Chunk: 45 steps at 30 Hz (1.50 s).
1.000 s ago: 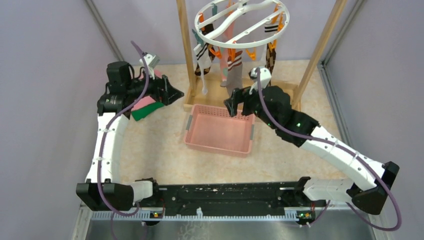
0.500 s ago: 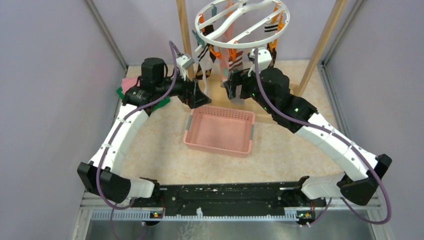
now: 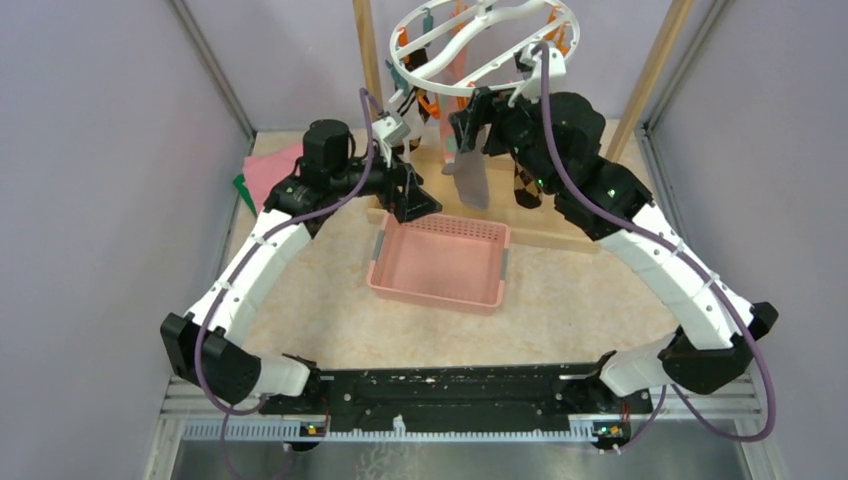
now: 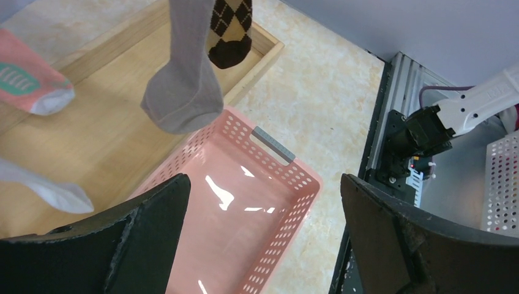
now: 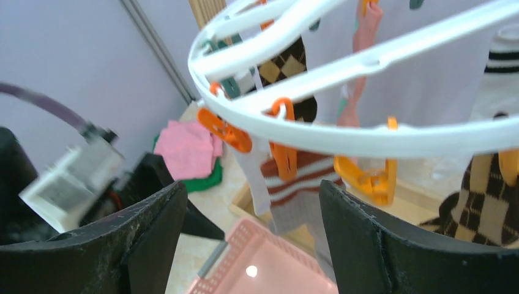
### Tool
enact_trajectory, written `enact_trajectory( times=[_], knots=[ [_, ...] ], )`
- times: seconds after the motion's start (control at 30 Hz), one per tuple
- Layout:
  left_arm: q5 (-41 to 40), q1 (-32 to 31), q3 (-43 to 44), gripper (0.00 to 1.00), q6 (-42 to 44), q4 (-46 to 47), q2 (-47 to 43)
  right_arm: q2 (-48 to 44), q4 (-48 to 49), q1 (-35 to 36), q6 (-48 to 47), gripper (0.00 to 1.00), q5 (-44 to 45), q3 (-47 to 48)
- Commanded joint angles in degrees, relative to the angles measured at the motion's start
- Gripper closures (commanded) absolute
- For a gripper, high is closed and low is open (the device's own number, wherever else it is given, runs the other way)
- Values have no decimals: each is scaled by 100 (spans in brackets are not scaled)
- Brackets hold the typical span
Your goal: Remove the socks clipped to the hanger
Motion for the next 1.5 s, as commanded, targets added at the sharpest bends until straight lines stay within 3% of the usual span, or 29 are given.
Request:
enact_trajectory(
  times=[0.0,0.17,0.4,0.87,0.97,1.07,1.2,1.47],
  knots=[
    [315,-138,-78,1,121,734,191,464,-323,-41,-71,21,-23,792],
    [-47,-360,60,1,512,879,559,774,-643,-44,-34,25,-32,1348],
    [-553,-500,122,1,660,1078,742,853,-722,-40,335,32,166,1386],
    [-843,-871,335,30,697,1327,1107,1227,-355,-46,10,36,1134,1443],
    [-1094,-932,405,40,784,1331,1149,1258,-126,-25,-41,38,1219,1377],
    [-1350,-973,415,63,745,1386,1167,1290,117,12,-91,44,1280,1324],
    [-1390,-1000,465,84,507,1373,1149,1378,276,88,-108,51,1342,1388],
    [-1305,-1002,251,98,220,1049,819,1238,473,89,-22,55,1418,1151]
  ],
)
